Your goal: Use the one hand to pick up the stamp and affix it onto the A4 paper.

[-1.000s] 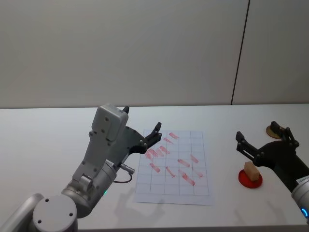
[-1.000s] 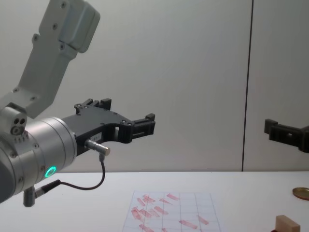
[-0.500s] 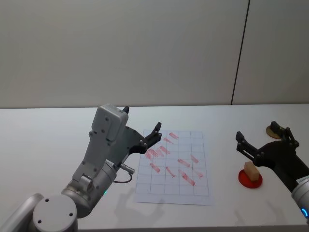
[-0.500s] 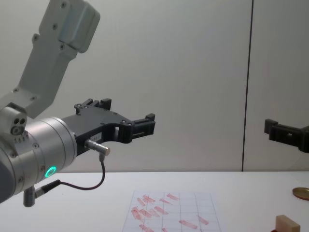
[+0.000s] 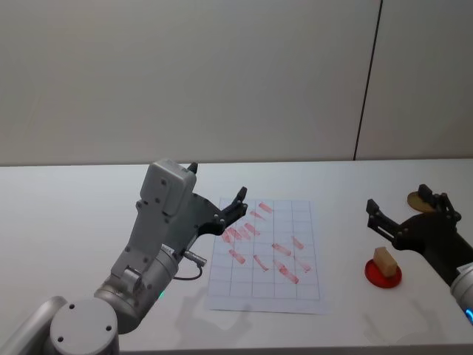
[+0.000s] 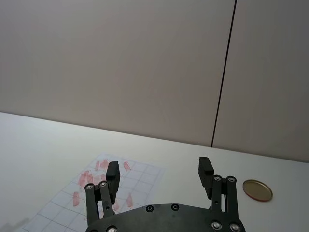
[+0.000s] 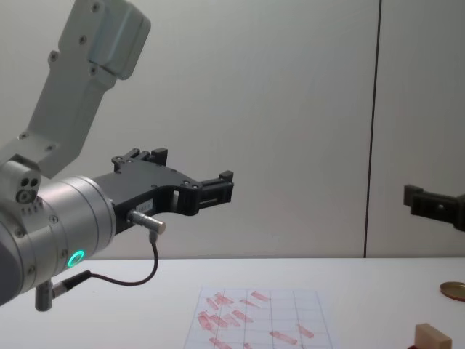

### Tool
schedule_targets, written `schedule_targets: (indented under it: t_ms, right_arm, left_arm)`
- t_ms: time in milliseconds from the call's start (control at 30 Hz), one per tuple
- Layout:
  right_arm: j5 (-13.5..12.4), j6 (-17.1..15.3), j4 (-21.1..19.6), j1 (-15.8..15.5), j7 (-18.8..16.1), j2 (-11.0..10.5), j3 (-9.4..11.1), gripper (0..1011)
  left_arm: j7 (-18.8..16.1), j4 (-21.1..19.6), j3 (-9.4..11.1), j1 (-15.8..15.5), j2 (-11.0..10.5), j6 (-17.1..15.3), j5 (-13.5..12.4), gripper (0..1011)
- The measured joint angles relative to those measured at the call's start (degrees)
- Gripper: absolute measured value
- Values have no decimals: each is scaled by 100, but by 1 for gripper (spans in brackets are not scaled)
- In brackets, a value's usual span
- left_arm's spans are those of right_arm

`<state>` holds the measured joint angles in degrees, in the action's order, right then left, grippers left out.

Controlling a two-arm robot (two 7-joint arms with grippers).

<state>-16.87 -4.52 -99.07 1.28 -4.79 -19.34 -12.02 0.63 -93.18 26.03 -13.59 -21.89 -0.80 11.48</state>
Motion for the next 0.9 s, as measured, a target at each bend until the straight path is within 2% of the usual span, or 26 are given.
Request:
schedule_targets:
  t_ms: [500, 900]
  right_arm:
    - [-96, -658, 698, 503, -123, -22, 190, 1001]
    - [-117, -1046, 1204, 753, -84, 34, 236, 1001]
  left_arm:
    - [0, 0, 0, 0, 0, 0, 0, 993]
    - [0, 0, 0, 0, 0, 0, 0, 993]
